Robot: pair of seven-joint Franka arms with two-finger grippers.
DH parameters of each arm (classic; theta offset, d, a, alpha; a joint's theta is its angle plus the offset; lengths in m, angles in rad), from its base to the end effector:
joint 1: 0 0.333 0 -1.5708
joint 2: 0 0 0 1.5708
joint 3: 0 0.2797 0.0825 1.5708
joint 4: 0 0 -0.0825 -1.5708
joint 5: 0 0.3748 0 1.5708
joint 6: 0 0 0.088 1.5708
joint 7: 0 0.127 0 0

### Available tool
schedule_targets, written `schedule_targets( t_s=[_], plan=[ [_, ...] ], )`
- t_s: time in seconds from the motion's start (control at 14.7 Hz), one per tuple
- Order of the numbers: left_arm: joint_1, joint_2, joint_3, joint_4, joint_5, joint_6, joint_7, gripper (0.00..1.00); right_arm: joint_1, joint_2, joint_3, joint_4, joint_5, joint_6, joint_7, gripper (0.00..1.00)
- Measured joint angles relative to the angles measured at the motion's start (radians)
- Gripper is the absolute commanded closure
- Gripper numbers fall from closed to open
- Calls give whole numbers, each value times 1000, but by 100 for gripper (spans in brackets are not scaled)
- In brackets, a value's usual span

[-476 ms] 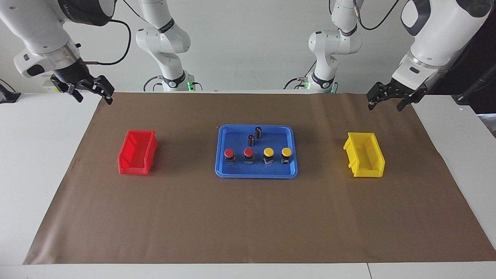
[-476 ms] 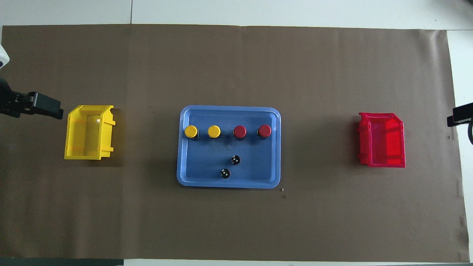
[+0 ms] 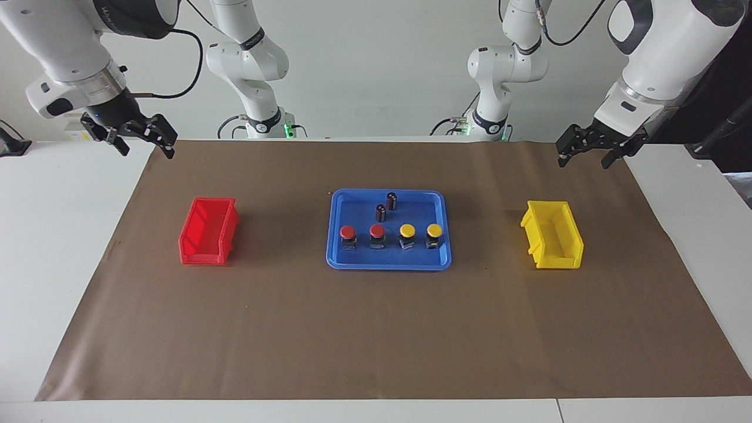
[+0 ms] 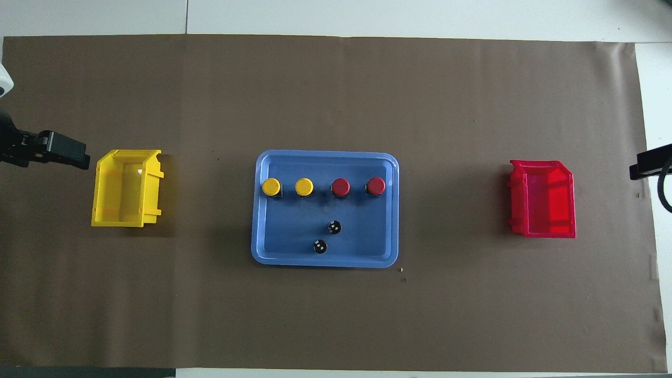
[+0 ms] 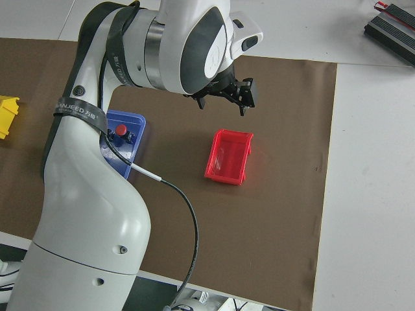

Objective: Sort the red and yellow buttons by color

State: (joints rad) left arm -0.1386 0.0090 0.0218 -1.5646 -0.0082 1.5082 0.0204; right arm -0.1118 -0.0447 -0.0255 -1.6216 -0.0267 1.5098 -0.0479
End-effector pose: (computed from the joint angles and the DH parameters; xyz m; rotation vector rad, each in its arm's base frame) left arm 0.5357 -0.0640 0.5609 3.1277 -0.2153 -0.1030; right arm 0.5191 -0.0755 0.5637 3.1173 -0.1405 -0.1080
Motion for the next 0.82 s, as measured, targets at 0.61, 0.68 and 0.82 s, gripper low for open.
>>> schedule_targets(
  t_s=[0.61,0.68,0.82],
  plan=[
    [0,0,0,0,0,0,0,0,1,24,202,6,5,62,174,0],
    [0,0,0,0,0,0,0,0,5,50,263,17,5,79,262,0],
    [0,0,0,0,0,-1,0,0,61,144,348,55,-9,130,464,0]
  ],
)
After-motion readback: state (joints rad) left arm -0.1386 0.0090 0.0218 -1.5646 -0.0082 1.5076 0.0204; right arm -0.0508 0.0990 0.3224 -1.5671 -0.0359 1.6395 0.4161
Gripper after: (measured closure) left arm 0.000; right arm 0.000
